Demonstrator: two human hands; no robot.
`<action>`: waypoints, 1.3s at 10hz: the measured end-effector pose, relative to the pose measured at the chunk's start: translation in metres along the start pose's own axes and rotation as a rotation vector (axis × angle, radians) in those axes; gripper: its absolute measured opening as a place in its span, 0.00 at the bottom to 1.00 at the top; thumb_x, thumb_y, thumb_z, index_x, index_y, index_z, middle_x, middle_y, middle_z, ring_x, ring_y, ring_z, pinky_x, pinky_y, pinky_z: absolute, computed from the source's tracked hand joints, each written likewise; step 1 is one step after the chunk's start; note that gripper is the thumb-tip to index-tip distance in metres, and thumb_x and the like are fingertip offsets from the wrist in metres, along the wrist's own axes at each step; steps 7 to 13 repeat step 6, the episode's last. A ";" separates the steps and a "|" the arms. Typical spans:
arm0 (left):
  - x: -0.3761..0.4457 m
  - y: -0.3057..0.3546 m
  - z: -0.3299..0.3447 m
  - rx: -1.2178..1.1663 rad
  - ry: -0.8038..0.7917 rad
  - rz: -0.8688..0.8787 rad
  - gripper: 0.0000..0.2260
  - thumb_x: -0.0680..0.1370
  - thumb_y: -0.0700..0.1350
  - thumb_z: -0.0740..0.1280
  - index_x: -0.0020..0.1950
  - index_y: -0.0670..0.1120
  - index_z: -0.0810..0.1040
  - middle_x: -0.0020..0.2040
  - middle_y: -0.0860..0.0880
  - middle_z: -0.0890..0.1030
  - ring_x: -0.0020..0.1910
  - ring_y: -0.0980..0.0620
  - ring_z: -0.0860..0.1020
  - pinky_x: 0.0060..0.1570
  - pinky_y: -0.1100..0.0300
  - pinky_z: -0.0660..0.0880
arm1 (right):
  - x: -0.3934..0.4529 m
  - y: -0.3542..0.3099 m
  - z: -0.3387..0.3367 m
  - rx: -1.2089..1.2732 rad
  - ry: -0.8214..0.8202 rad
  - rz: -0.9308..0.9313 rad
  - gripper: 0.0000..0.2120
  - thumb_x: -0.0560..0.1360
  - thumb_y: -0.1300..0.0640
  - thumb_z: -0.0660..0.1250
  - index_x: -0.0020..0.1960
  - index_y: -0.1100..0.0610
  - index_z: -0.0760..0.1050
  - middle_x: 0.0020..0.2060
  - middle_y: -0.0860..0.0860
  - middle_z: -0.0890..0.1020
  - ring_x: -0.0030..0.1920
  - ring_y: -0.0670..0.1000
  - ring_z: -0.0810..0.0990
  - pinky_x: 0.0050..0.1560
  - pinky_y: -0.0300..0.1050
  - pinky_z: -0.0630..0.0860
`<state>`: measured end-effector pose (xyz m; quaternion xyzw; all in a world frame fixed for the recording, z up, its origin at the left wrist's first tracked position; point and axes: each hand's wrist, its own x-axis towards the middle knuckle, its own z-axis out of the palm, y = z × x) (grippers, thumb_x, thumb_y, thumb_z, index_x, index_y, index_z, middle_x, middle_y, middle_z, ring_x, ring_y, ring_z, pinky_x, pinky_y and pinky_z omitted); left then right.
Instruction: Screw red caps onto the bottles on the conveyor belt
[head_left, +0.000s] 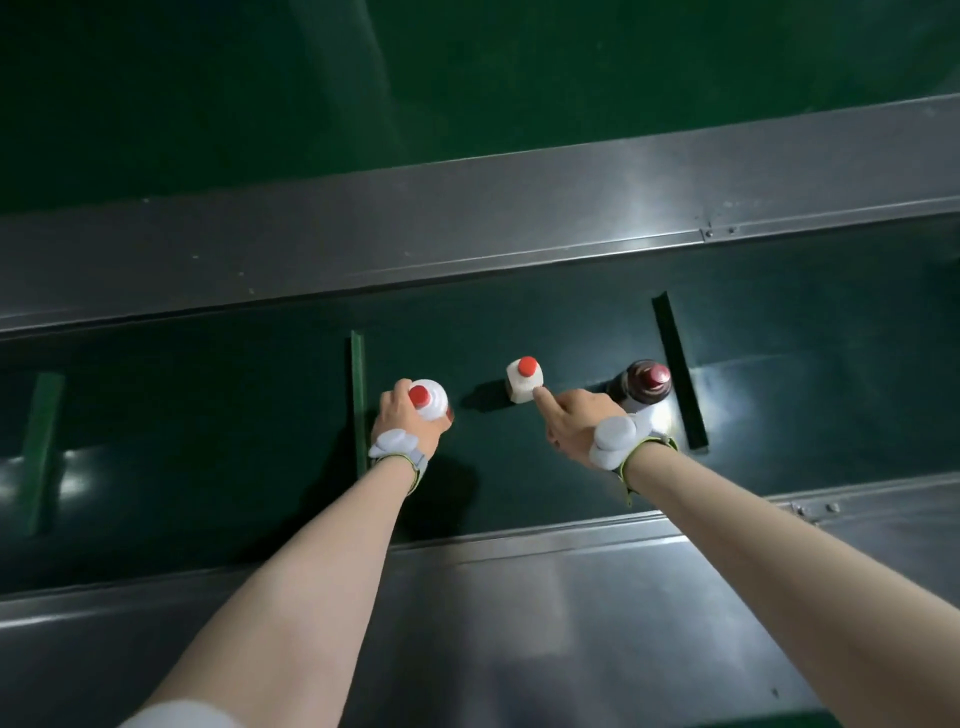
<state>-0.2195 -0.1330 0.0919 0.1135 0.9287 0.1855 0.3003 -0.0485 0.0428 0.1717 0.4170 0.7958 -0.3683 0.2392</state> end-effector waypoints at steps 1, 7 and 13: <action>0.007 -0.002 0.008 -0.012 -0.006 -0.025 0.33 0.72 0.53 0.82 0.73 0.50 0.72 0.67 0.47 0.75 0.55 0.38 0.82 0.57 0.43 0.82 | 0.002 0.015 0.000 -0.017 0.018 0.007 0.31 0.83 0.34 0.50 0.42 0.56 0.79 0.39 0.53 0.86 0.42 0.59 0.85 0.49 0.51 0.79; -0.022 0.021 -0.030 -0.061 0.015 0.000 0.32 0.78 0.57 0.76 0.77 0.46 0.71 0.72 0.45 0.75 0.65 0.41 0.79 0.65 0.44 0.78 | -0.029 -0.001 -0.045 -0.186 0.032 -0.010 0.28 0.84 0.36 0.50 0.47 0.54 0.79 0.45 0.52 0.87 0.47 0.57 0.85 0.38 0.45 0.70; -0.022 0.021 -0.030 -0.061 0.015 0.000 0.32 0.78 0.57 0.76 0.77 0.46 0.71 0.72 0.45 0.75 0.65 0.41 0.79 0.65 0.44 0.78 | -0.029 -0.001 -0.045 -0.186 0.032 -0.010 0.28 0.84 0.36 0.50 0.47 0.54 0.79 0.45 0.52 0.87 0.47 0.57 0.85 0.38 0.45 0.70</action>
